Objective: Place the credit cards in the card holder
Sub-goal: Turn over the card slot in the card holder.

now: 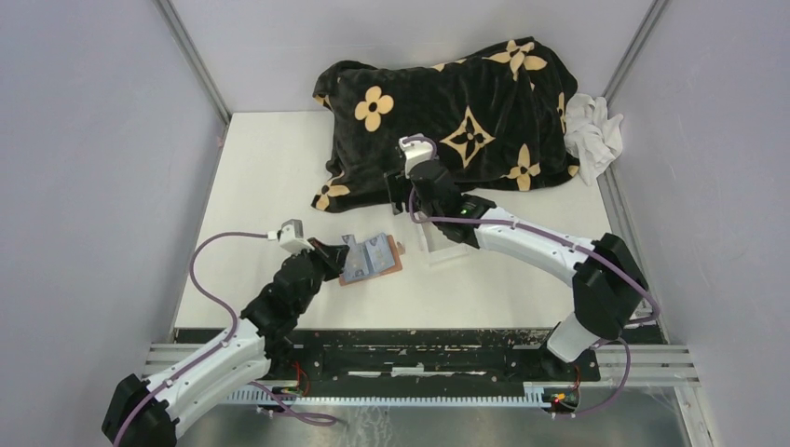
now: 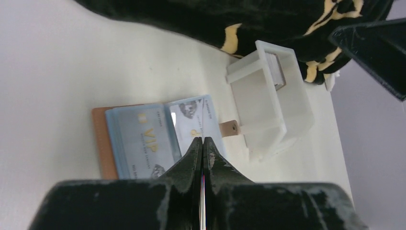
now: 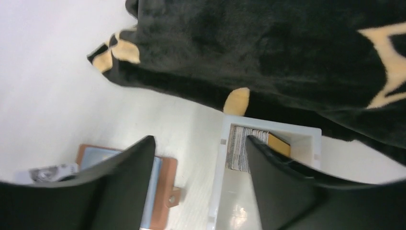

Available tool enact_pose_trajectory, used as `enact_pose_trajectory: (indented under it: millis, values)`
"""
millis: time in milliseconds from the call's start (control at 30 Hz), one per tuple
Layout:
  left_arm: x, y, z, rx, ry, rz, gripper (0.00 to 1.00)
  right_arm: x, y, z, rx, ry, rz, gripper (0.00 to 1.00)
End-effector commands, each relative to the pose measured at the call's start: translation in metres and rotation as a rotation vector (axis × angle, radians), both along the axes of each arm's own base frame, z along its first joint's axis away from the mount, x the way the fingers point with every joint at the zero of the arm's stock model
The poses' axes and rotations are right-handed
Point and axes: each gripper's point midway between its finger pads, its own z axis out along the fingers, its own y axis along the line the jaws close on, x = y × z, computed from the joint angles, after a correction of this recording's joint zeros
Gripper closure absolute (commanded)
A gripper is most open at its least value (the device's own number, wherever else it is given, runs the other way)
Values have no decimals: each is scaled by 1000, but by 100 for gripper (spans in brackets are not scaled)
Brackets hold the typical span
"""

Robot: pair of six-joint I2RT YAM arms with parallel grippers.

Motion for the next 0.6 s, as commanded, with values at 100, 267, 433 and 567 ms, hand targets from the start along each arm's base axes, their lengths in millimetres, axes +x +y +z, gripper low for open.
enact_pose_trajectory:
  millis: [100,267,433,567]
  values:
    - [7,38,-8,4,9,201,97,9,38,-8,46,-34,113,15]
    - [10,49,-20,33,53,253,97,12,51,-35,-12,42,129,65]
    - [14,51,-33,53,90,247,97,5,71,-68,-27,136,178,99]
    - [18,50,-35,58,108,222,97,-3,84,-93,-24,205,208,99]
